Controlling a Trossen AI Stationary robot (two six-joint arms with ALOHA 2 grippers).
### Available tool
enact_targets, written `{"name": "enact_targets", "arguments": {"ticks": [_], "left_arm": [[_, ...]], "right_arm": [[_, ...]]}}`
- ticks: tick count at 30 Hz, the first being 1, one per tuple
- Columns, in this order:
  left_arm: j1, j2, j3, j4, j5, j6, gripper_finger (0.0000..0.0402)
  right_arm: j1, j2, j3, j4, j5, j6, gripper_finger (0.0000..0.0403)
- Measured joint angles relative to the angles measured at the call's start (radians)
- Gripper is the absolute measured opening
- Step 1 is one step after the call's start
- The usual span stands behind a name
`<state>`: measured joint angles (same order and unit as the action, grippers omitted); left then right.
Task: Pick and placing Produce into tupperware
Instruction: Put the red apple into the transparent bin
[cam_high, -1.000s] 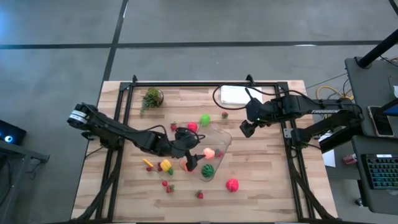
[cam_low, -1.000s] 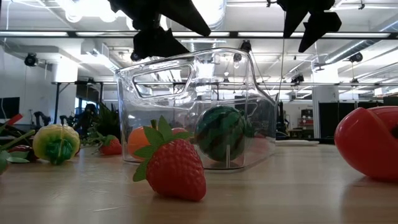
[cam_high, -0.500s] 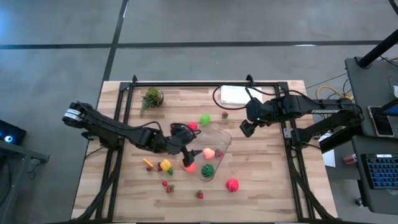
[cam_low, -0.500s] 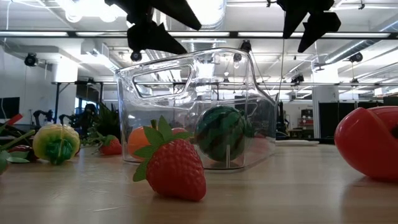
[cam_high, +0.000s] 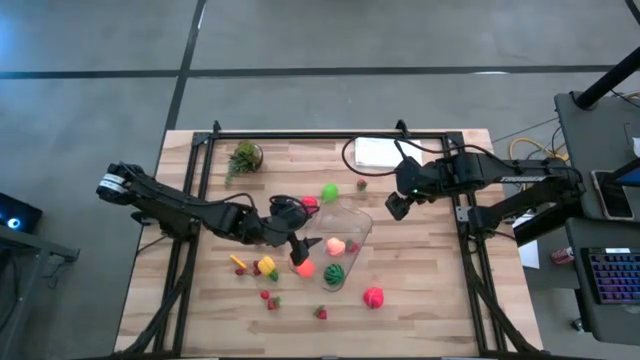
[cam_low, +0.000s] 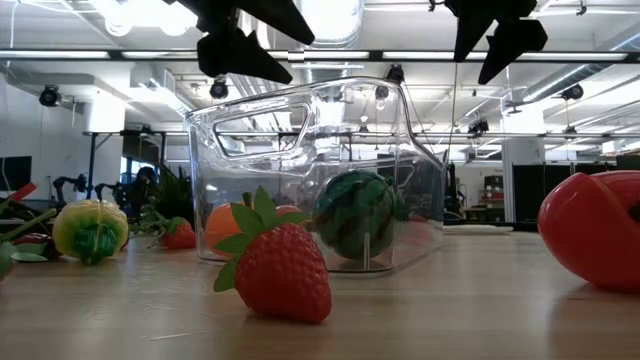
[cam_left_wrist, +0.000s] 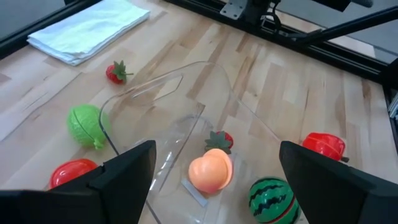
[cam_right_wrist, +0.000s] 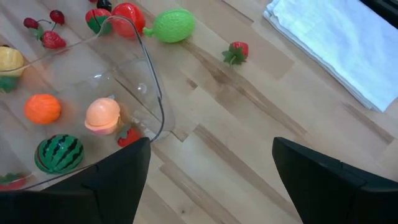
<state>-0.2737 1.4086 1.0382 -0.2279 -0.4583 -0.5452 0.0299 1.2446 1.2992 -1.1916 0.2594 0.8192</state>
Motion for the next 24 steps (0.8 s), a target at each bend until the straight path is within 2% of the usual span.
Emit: {"name": "enact_targets", "arguments": {"ticks": [17,20,24], "left_arm": [[0.0,0.0,0.0,-0.001,0.005,-0.024,0.0327],[0.0,-0.004,0.0,-0.038,0.047,-0.067,0.0327],[-0.001,-0.017,0.0,-0.151,0.092,-0.113,0.0327]], "right_arm": [[0.0,0.0,0.0,-0.008,-0.006,0.018,0.0329],[0.003,0.0,-0.015,-0.051,-0.051,0.019,0.0329],[0.04,-0.007,-0.099,-0.075,-0.129,0.019,0.0329]]}}
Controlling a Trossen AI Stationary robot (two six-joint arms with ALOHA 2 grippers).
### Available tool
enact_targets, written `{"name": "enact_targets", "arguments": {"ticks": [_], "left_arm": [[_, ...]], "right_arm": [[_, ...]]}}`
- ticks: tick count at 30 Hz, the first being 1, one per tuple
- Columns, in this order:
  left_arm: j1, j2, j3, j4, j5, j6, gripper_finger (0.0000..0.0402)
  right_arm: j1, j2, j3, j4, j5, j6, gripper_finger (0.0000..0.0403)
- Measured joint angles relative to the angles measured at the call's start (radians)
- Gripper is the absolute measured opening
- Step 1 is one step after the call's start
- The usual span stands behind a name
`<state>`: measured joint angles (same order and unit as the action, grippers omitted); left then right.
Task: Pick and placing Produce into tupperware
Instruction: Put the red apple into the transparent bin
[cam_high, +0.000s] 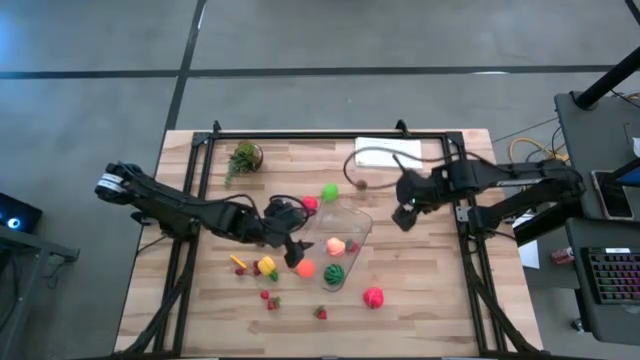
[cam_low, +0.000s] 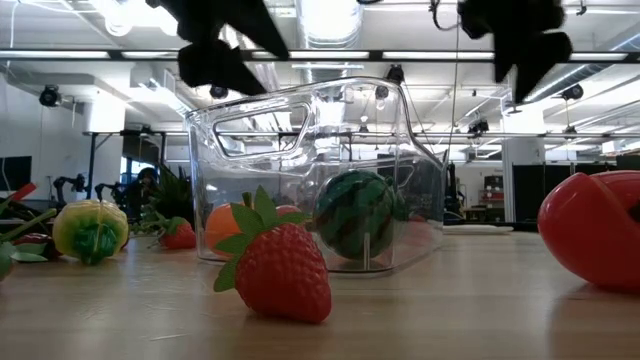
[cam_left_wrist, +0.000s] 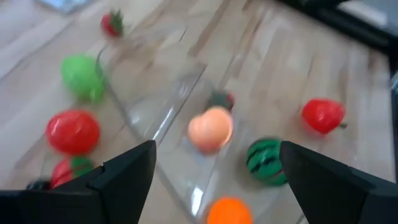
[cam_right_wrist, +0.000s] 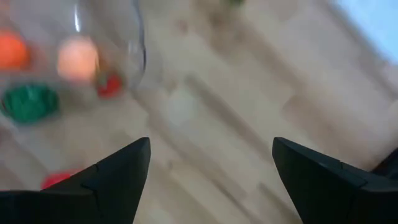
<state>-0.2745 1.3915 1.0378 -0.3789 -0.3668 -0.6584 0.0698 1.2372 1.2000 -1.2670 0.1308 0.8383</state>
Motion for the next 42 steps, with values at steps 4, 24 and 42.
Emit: {"name": "enact_targets", "arguments": {"ticks": [4,24,42], "left_arm": [[-0.005,-0.011,-0.002,-0.086,0.013,-0.044,0.0327],[-0.015,-0.102,-0.016,-0.145,0.023,-0.033,0.0327],[-0.016,-0.124,-0.018,-0.216,0.066,-0.033,0.0327]], "right_arm": [[0.083,-0.013,-0.103,0.03,-0.052,0.041,0.0329],[0.485,0.164,-0.26,0.601,-0.112,0.501,0.0329],[0.578,0.561,0.004,0.614,-0.103,0.41,0.0329]]}}
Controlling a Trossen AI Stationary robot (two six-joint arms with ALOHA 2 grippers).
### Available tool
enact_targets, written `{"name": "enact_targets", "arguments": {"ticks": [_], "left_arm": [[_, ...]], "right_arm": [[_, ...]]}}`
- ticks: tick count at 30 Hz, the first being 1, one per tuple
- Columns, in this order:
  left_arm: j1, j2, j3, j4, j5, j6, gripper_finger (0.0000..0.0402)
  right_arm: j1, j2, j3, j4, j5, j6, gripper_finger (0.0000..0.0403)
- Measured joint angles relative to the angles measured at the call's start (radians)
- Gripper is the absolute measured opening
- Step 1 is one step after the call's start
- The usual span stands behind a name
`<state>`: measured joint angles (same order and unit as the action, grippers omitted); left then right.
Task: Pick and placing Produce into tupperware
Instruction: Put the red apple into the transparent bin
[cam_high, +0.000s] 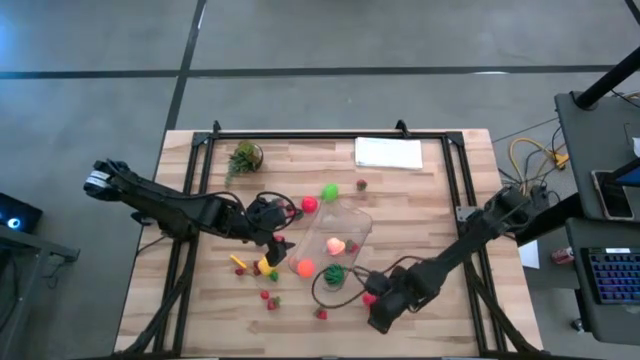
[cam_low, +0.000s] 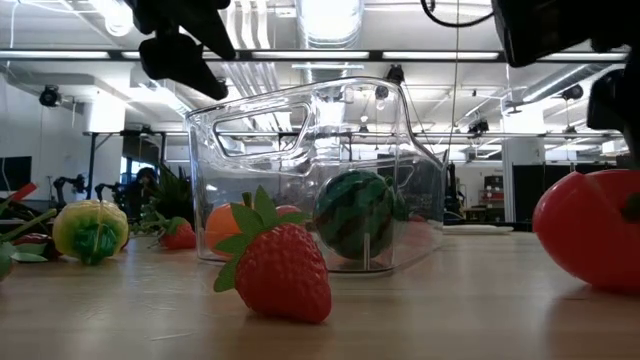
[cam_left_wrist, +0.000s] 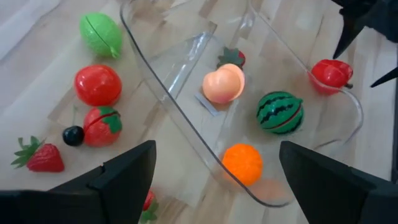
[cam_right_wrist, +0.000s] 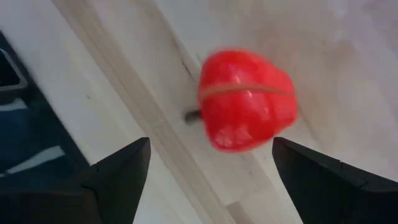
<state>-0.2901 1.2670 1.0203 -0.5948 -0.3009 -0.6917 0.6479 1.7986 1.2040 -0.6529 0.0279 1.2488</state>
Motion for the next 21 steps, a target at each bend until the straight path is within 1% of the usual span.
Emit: {"name": "enact_targets", "arguments": {"ticks": [2,6,15,21], "left_arm": [[0.0,0.0,0.0,0.0,0.015,0.0,0.0327],[0.0,0.0,0.0,-0.003,0.023,0.0,0.0327],[0.0,0.0,-0.001,-0.022,0.03,0.0,0.0327],[0.0,0.0,-0.001,-0.023,0.03,0.0,0.0327]], "right_arm": [[0.008,0.024,0.019,0.001,0.006,0.007,0.0329],[0.018,0.047,0.037,-0.003,0.064,0.045,0.0329],[0.019,0.052,0.038,-0.025,0.187,0.052,0.0329],[0.019,0.083,0.036,-0.017,0.201,0.002,0.0329]]}}
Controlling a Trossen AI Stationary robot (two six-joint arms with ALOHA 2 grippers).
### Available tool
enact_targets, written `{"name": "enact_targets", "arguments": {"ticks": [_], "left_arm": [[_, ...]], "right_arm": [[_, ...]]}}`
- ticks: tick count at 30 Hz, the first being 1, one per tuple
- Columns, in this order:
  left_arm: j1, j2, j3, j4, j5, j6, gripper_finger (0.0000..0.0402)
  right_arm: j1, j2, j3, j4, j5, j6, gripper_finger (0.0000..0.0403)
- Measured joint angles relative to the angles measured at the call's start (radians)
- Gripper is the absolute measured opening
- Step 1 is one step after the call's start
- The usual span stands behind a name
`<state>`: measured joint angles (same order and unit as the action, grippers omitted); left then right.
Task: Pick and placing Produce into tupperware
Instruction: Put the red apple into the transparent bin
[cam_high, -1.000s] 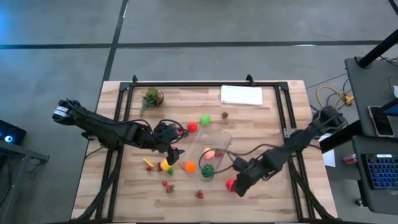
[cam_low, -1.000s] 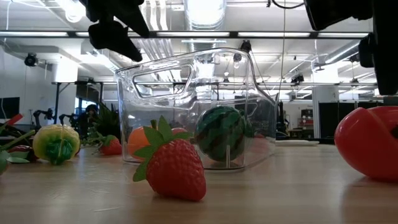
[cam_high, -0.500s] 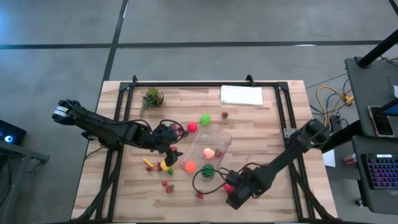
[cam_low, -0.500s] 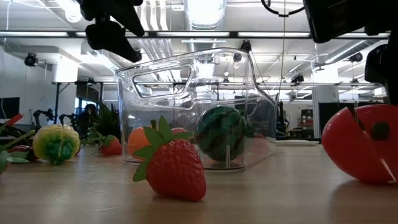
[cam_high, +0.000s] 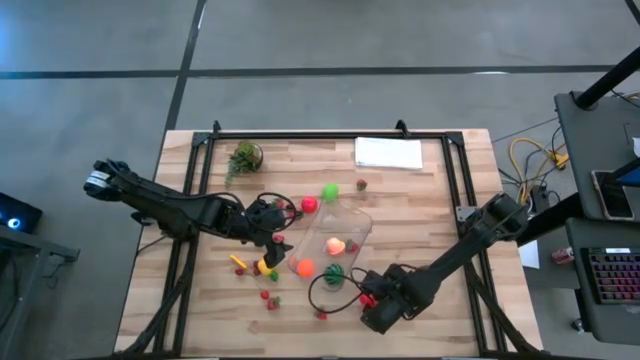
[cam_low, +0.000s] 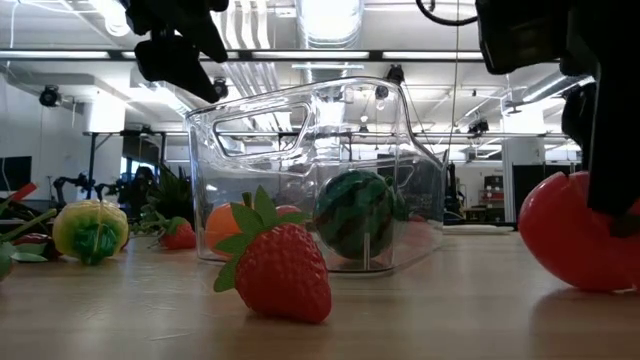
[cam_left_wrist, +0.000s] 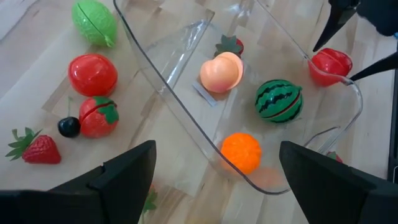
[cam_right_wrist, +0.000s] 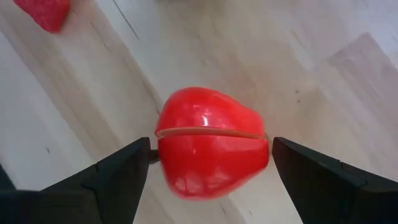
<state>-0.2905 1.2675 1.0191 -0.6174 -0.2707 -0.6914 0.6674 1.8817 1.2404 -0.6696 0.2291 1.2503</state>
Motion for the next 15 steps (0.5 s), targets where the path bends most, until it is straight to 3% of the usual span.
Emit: {"name": "enact_targets", "arguments": {"ticks": [15], "left_arm": [[0.0,0.0,-0.007,-0.005,0.0,0.0,0.0327]], "right_arm": [[-0.008,0.061,-0.004,-0.002,0.026,-0.083,0.0329]]}}
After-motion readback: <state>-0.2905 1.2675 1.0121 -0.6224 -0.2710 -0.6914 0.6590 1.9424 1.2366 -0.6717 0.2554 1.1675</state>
